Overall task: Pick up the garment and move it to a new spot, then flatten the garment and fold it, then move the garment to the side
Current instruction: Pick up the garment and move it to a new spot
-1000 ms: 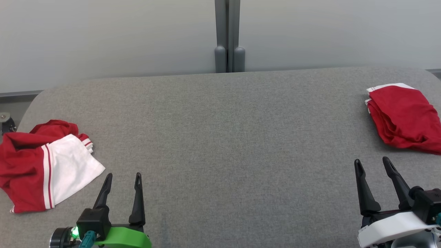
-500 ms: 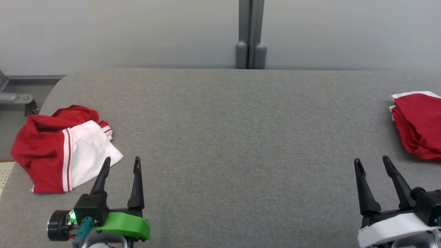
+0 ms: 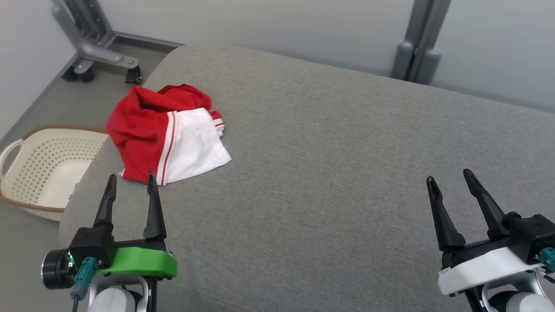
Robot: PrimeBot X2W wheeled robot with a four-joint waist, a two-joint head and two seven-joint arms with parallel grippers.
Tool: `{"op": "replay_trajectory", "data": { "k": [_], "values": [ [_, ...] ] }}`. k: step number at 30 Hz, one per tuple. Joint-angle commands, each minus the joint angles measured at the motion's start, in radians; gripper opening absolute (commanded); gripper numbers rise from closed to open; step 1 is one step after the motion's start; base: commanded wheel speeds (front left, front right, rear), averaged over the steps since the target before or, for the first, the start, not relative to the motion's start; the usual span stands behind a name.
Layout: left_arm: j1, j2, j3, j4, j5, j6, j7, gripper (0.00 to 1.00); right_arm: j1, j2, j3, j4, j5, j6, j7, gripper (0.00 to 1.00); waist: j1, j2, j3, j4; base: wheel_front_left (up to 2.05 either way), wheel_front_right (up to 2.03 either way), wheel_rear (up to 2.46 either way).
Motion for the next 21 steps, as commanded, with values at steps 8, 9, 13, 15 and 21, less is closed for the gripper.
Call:
{"op": "replay_trajectory", "data": {
  "k": [8, 9, 13, 15, 21],
  "values": [
    [0.042, -0.031, 0.066, -0.047, 0.013, 0.004, -0.003, 1.0, -0.063, -0.037, 0.05, -0.004, 0.008, -0.002, 0.031, 1.0, 0.0001, 0.0, 0.068, 0.169, 0.0, 0.0, 0.0],
    [0.044, -0.037, 0.071, -0.055, 0.016, 0.001, -0.003, 1.0, -0.07, -0.042, 0.053, -0.004, 0.01, -0.002, 0.033, 1.0, 0.0001, 0.0, 0.073, 0.17, 0.0, 0.0, 0.0],
    [0.047, -0.05, 0.083, -0.063, 0.025, -0.005, -0.003, 1.0, -0.088, -0.054, 0.057, -0.008, 0.013, -0.002, 0.041, 1.0, 0.0001, 0.0, 0.091, 0.171, 0.0, 0.0, 0.0],
    [0.034, -0.056, 0.079, -0.052, 0.028, -0.015, -0.003, 1.0, -0.089, -0.059, 0.052, -0.017, 0.012, -0.002, 0.047, 1.0, 0.0001, 0.0, 0.106, 0.171, 0.0, 0.0, 0.0],
    [-0.079, -0.073, 0.045, 0.02, 0.011, -0.046, -0.003, 1.0, -0.084, -0.076, 0.02, -0.084, -0.011, -0.001, 0.087, 1.0, 0.0001, 0.0, 0.205, 0.148, 0.0, 0.0, 0.0]
  ]
}}
